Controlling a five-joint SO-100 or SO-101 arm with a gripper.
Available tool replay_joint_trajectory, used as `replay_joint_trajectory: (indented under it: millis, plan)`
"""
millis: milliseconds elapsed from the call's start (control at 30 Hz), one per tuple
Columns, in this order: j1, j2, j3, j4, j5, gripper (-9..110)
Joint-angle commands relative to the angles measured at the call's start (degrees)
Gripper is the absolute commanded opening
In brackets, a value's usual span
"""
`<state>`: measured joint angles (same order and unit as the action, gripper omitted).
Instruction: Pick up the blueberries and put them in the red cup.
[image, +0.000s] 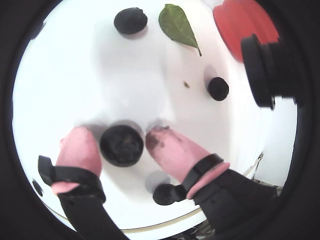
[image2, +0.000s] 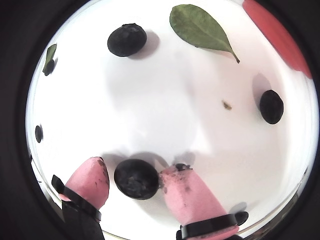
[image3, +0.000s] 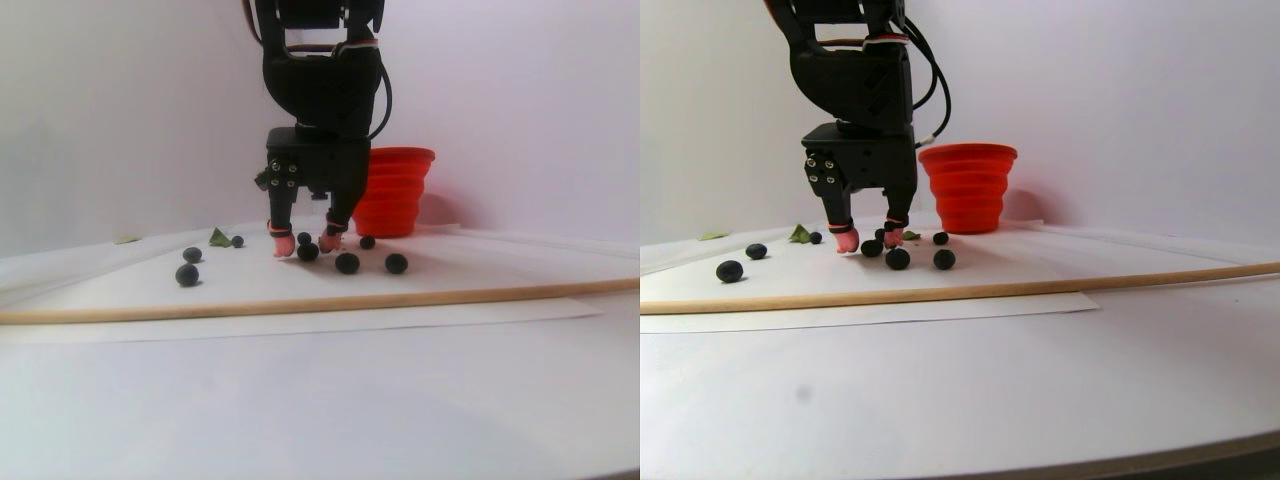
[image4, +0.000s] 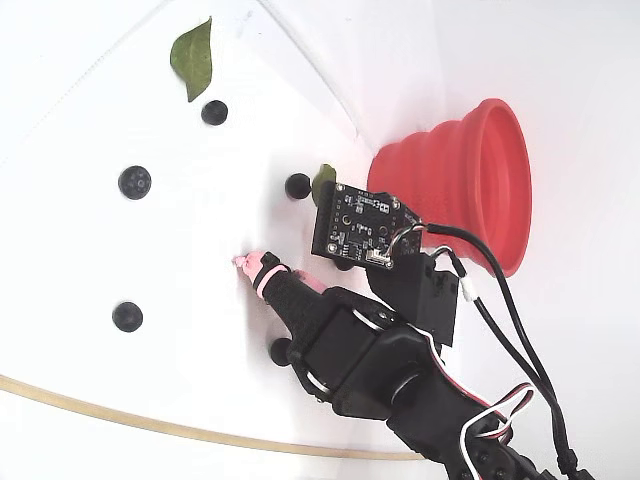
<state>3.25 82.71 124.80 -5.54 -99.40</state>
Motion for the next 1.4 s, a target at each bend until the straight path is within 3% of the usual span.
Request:
replay_joint_trajectory:
  millis: [0, 1367]
  plan:
    - [-0.26, 0.97, -3.43, -1.14, 0.26, 19]
    - [-1.32, 5.54, -1.05, 1.23, -0.97, 15]
